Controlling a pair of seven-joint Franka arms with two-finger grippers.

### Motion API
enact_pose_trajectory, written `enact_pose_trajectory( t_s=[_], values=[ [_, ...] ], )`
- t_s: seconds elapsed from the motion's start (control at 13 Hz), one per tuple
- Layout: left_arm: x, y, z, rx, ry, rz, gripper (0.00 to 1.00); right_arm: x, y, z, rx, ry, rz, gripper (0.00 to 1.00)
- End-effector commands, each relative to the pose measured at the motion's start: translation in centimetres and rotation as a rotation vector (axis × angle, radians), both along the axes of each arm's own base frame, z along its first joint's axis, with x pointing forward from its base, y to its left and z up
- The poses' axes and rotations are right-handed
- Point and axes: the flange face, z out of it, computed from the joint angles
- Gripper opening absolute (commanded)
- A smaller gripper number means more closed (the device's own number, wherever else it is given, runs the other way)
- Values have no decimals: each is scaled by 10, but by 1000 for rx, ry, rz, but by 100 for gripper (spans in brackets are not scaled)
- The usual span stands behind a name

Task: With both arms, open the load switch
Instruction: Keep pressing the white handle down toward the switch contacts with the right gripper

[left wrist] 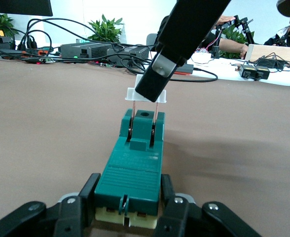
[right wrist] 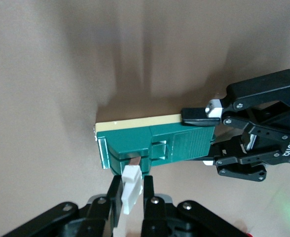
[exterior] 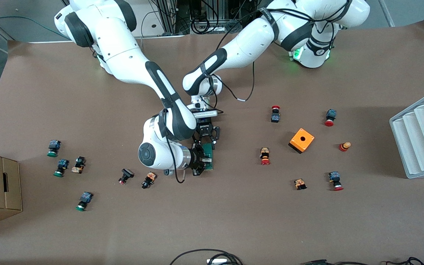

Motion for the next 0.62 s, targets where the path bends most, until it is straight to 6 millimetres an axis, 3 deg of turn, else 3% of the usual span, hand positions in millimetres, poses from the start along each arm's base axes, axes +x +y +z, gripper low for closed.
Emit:
enact_pose_trajectory(
  t_s=[0.0,0.54],
  values=[
    [-9,-1,-13,-3,25,-2,55,-14,3,15,-3,7,29,23],
    [-10,-1,-12,0,34,10,55,-17,8,17,-2,5,38,23]
  ],
)
